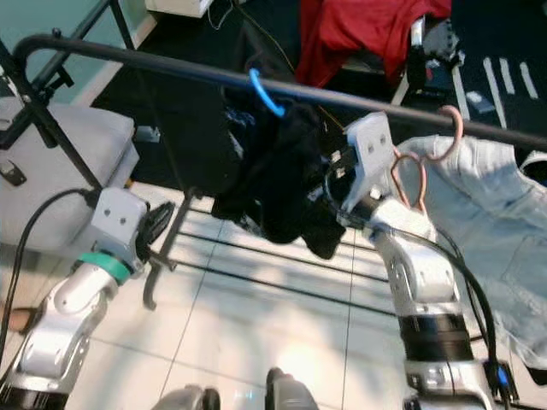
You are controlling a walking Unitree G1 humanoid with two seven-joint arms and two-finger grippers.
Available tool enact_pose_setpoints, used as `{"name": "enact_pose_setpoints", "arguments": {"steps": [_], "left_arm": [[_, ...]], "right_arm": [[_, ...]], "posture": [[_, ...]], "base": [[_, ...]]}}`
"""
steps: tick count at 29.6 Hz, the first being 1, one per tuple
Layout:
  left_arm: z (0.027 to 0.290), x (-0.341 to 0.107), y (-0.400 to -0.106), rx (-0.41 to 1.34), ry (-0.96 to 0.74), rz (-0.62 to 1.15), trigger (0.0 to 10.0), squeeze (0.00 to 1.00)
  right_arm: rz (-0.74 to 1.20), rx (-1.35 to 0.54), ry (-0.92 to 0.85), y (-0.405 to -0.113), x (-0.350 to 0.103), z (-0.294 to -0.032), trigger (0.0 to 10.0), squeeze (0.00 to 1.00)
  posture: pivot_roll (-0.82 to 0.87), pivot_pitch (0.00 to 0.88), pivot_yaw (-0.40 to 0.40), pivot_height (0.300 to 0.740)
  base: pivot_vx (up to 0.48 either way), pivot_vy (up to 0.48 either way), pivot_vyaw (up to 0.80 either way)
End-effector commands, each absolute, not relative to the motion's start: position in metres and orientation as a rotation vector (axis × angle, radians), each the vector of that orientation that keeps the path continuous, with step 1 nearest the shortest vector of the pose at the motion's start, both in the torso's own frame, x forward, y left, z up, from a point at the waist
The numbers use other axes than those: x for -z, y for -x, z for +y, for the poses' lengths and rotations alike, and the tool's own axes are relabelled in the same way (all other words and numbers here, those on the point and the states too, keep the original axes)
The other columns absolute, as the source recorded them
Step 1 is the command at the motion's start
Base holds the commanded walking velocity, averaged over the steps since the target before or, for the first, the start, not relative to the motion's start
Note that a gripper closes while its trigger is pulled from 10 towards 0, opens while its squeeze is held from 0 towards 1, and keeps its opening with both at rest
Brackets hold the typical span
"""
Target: Hang hanger
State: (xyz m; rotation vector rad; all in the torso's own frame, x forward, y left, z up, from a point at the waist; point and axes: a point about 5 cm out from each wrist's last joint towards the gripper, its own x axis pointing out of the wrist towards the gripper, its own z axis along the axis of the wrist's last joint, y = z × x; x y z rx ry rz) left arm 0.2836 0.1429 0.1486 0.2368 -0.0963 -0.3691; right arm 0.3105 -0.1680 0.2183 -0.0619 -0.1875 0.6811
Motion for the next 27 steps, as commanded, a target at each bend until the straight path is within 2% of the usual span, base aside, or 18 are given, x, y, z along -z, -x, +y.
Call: {"name": "enact_pose_setpoints", "arguments": {"steps": [1,9,21,24,27], "left_arm": [[0.142,-0.141,-0.282,0.384,-0.239,-0.067,10.0,0.00],[0.138,-0.140,-0.285,0.400,-0.234,-0.064,10.0,0.00],[0.139,-0.136,-0.282,0.395,-0.233,-0.052,10.0,0.00],[0.143,-0.129,-0.281,0.367,-0.219,-0.031,10.0,0.00],[0.159,-0.112,-0.279,0.252,-0.221,0.015,10.0,0.00]], "right_arm": [[-0.303,-0.691,0.005,-0.291,-0.235,-0.165,10.0,0.00],[-0.108,-0.628,-0.078,-0.272,-0.187,-0.162,10.0,0.00],[0.060,-0.556,-0.124,-0.261,-0.138,-0.150,10.0,0.00],[0.079,-0.462,-0.125,-0.257,-0.113,-0.149,10.0,0.00],[0.063,-0.305,-0.127,-0.251,-0.087,-0.146,10.0,0.00]], "posture": [[-0.05,0.089,0.068,0.740],[-0.07,0.093,0.074,0.740],[-0.06,0.094,0.060,0.740],[-0.05,0.090,0.048,0.740],[-0.05,0.081,0.044,0.740]], "base": [[0.000,0.000,0.00],[0.000,0.000,0.00],[0.000,0.000,0.00],[0.000,0.000,0.00],[0.000,0.000,0.00]]}}
